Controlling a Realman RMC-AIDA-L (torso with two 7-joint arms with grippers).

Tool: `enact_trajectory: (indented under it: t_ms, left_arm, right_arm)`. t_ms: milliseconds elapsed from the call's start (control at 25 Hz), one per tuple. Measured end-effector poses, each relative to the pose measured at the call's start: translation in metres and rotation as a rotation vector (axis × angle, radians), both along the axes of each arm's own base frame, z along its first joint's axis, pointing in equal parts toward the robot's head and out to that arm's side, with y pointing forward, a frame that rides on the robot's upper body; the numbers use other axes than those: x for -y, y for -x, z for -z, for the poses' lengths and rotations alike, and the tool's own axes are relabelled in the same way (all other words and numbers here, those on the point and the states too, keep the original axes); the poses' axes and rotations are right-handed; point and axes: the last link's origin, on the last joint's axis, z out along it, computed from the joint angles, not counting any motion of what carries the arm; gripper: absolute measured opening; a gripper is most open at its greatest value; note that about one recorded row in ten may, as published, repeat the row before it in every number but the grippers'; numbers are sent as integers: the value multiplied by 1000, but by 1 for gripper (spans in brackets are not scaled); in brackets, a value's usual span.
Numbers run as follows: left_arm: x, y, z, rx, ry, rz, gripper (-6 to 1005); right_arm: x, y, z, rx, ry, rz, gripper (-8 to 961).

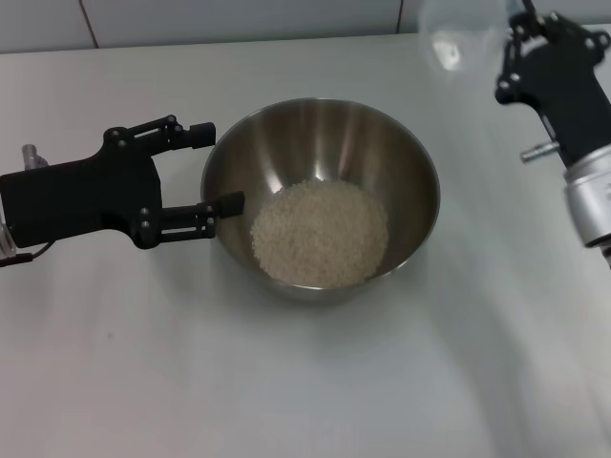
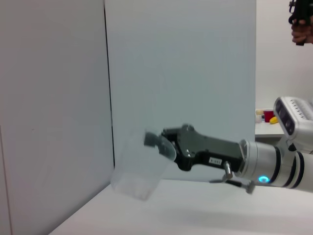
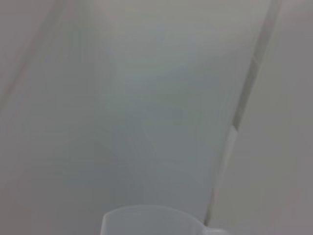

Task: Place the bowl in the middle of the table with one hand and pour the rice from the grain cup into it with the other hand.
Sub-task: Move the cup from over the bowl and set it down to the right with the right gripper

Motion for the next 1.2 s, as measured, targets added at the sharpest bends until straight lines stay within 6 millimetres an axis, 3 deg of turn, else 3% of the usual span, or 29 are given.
enact_trajectory:
  t_ms: [200, 480, 1200]
  left_arm:
    - [0, 0, 0, 1, 2, 0, 829]
    - [-1, -2, 0, 0, 1, 7, 829]
    - [0, 0, 1, -11, 10, 5, 829]
  right_arm:
    - [5, -20, 4, -129, 62, 118, 10]
    - [4, -36, 17, -152, 143, 247, 9]
    - [9, -51, 30, -213, 230, 355, 9]
